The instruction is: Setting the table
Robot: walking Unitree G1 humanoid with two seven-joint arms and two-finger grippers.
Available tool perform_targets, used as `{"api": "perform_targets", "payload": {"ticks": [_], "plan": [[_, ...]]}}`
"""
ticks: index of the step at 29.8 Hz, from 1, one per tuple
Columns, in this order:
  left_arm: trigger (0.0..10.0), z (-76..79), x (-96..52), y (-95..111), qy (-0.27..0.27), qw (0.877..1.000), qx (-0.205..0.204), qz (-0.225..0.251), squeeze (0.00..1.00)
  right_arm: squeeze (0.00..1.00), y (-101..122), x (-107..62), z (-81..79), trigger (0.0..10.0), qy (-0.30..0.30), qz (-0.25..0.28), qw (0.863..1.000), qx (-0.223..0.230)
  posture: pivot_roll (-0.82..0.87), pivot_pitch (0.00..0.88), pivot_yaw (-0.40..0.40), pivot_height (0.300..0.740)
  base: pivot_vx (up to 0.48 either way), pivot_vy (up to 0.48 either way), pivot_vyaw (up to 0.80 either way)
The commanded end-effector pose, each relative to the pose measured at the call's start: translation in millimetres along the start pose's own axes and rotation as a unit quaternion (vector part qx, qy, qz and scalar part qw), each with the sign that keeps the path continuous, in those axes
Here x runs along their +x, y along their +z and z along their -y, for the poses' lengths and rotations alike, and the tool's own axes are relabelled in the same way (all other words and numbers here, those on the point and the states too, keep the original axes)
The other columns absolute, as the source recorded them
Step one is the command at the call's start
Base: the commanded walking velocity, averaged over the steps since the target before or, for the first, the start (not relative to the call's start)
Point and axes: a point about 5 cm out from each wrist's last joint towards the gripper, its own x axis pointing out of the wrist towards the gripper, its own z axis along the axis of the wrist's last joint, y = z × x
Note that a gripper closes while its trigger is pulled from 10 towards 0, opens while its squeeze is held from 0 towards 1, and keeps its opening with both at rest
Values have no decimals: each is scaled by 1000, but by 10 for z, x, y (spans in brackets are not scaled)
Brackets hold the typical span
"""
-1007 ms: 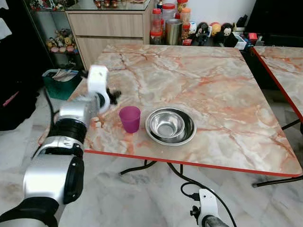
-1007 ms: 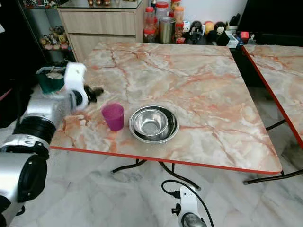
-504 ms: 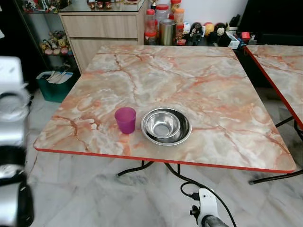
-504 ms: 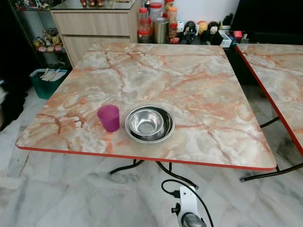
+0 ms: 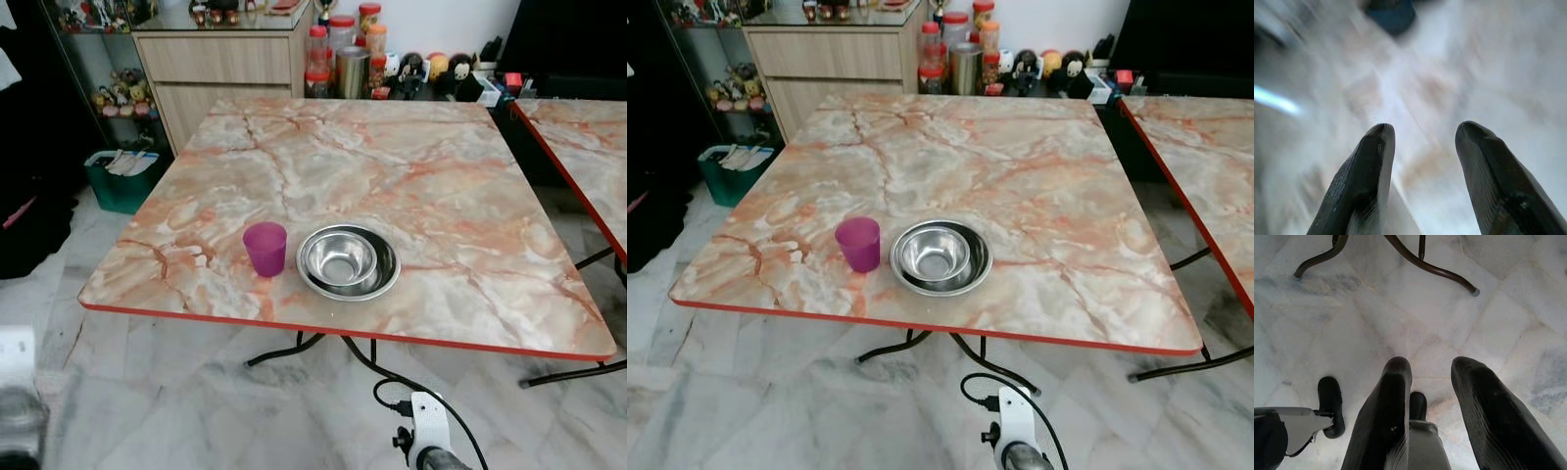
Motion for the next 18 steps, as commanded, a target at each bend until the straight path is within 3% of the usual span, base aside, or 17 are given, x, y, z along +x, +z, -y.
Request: {"api": "perform_targets", "payload": {"ticks": [1,4,5,6,7,13,18], "plan": [[10000,132,-41,-96,-51,999,-8,-15,0,0,1,-1,0,10000,2,2,1000,-1,54,0,28,740,0,0,0],[10000,643,-267,-339,-186,981,-22,-46,0,0,-7,-2,7,10000,6,0,1000,-8,45,0,24,740,0,0,0],[10000,643,-267,-339,-186,981,-22,-46,0,0,-7,-2,7,10000,6,0,1000,-8,45,0,24,740,0,0,0],[10000,905,-395,-363,-243,969,-11,-43,0,0,-5,-2,10,10000,11,1,1000,-17,44,0,24,740,0,0,0],[10000,986,-438,-364,-259,965,-1,-39,0,0,-3,-1,10,10000,14,1,1000,-21,44,0,24,740,0,0,0],[10000,1235,-584,-401,-295,954,7,-53,0,0,3,-5,5,10000,18,12,1000,-17,34,0,23,740,0,0,0],[10000,1313,-656,-473,-314,947,18,-65,0,0,3,-6,6,10000,22,14,999,-24,29,0,23,740,0,0,0]]}}
